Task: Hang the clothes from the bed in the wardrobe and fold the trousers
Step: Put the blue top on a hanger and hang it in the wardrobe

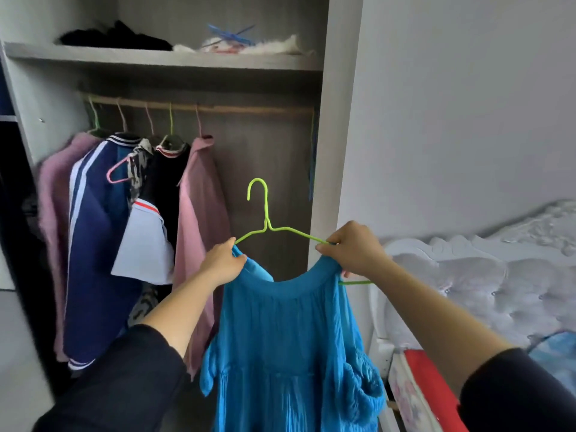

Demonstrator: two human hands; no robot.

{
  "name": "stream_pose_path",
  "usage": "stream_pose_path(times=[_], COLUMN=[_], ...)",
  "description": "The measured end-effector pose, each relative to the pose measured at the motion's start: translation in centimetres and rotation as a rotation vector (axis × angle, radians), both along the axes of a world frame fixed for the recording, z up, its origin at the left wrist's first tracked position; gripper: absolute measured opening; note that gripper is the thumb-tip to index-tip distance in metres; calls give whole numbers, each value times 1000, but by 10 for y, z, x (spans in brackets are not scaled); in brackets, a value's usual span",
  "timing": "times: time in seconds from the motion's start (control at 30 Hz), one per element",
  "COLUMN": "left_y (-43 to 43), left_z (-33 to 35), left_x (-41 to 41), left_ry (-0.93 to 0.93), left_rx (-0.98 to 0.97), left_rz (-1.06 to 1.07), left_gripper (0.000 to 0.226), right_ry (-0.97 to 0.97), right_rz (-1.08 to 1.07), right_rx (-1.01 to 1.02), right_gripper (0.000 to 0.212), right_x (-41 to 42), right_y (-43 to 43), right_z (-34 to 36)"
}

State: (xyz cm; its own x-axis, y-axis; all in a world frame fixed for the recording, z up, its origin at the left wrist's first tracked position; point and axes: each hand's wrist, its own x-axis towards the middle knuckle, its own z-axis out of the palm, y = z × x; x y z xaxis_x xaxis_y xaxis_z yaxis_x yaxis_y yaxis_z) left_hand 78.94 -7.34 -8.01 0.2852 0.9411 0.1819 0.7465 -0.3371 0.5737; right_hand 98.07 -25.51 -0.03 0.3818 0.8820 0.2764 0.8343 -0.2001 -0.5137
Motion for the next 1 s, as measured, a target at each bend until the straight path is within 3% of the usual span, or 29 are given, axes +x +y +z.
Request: stream_pose_path(times=[0.1, 0.23, 0.5, 0.67, 0.77, 1.0], left_y=[34, 86, 183, 223, 242, 285], left_z=[1, 5, 62, 93, 112, 167], left_x=[15, 28, 47, 48, 46, 32], left_ry=[-12, -133, -279, -227, -133, -101], left_rx=[-80, -86, -29, 73, 234, 494], left_rz=[-47, -162, -383, -488, -489, -415], left_gripper=[60, 41, 55, 58, 60, 60], right_ry=[70, 214, 470, 429, 437, 376], right_rz=[-15, -35, -238, -338, -372, -379], right_rx=[-56, -88, 160, 317, 405, 432], right_gripper=[29, 30, 22, 30, 32, 18], right_x=[-11, -24, -49, -60, -64, -68], right_y=[32, 70, 151, 199, 226, 290], right_z=[-4, -5, 23, 42, 59, 104])
